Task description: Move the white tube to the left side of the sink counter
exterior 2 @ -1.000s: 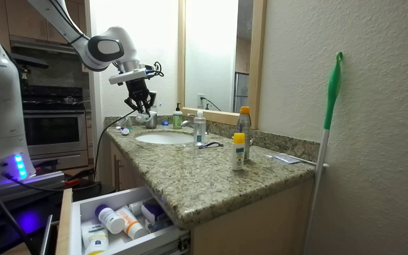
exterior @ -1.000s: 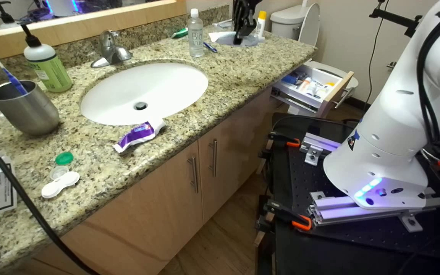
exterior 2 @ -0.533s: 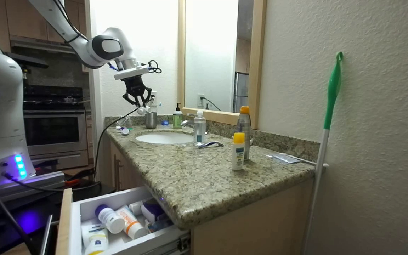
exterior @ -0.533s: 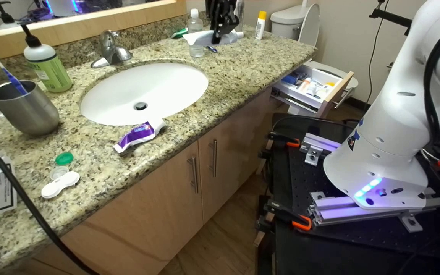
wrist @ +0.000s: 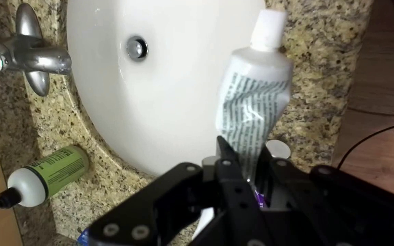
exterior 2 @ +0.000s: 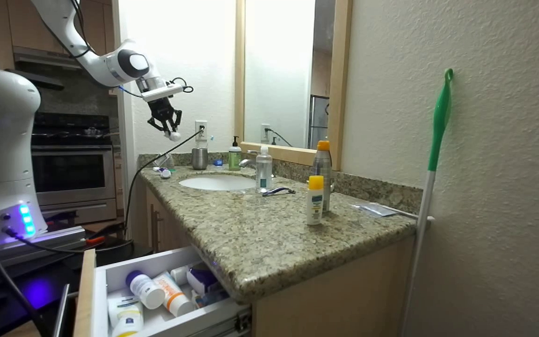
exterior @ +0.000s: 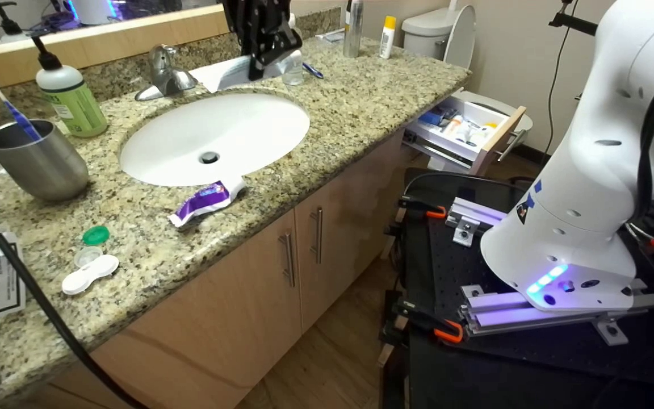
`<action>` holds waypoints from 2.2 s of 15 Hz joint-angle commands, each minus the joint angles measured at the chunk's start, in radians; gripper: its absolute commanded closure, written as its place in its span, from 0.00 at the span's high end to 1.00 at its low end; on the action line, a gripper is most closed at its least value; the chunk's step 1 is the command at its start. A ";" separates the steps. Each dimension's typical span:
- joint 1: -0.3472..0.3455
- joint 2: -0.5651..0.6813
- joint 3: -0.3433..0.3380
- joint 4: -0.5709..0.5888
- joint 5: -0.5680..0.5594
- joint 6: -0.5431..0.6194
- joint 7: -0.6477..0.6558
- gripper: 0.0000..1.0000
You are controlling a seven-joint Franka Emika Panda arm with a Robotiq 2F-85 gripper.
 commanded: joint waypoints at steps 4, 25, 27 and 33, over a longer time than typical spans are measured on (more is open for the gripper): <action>0.041 0.119 0.016 0.072 -0.026 0.062 -0.042 0.04; 0.092 0.477 0.133 0.294 -0.003 0.045 -0.091 0.04; 0.092 0.492 0.136 0.296 -0.004 0.045 -0.085 0.17; 0.110 0.553 0.122 0.332 -0.094 0.088 0.014 0.04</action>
